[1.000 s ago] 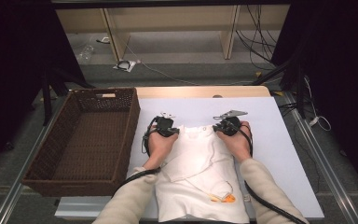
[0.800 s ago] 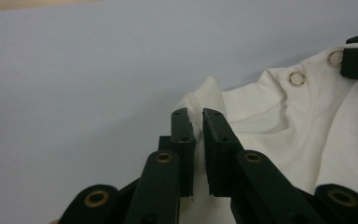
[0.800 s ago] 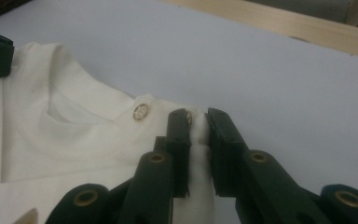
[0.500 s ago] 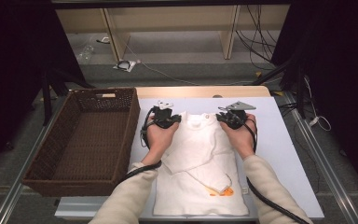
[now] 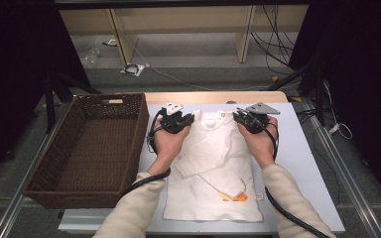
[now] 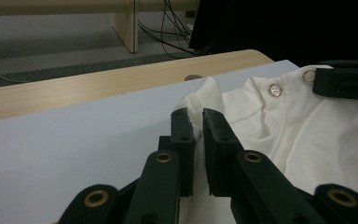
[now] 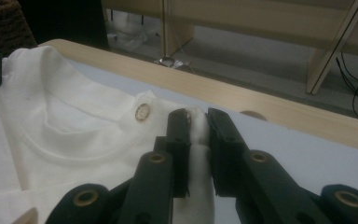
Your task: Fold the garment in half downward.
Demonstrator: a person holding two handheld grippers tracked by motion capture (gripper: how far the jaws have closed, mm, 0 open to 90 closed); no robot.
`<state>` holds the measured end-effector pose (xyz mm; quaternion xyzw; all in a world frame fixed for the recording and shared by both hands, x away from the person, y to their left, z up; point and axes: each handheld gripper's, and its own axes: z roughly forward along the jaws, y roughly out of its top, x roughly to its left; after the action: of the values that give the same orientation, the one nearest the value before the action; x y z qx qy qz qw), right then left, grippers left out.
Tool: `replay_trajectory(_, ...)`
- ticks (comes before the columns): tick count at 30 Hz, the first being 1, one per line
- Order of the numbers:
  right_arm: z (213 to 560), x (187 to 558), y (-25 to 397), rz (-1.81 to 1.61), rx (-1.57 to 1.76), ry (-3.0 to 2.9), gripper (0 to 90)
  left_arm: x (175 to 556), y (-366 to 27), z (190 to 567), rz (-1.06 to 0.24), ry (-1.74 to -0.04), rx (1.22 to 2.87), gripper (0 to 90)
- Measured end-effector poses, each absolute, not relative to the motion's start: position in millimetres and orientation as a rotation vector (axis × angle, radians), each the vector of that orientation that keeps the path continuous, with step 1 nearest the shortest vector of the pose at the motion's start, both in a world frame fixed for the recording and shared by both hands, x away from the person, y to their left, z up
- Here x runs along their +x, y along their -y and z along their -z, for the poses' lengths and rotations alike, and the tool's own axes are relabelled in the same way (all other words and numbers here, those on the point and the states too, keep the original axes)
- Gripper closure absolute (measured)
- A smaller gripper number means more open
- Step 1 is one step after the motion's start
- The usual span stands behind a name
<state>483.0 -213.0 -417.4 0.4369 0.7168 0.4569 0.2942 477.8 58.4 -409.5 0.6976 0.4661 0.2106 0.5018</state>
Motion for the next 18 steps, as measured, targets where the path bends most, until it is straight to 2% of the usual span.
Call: replay_trajectory(18, 404.1, 481.3, 213.8, -1.26, 1.144, -1.853, 80.1, 476.8, -61.0, 396.9, -0.514, -1.091, 1.632, 82.5)
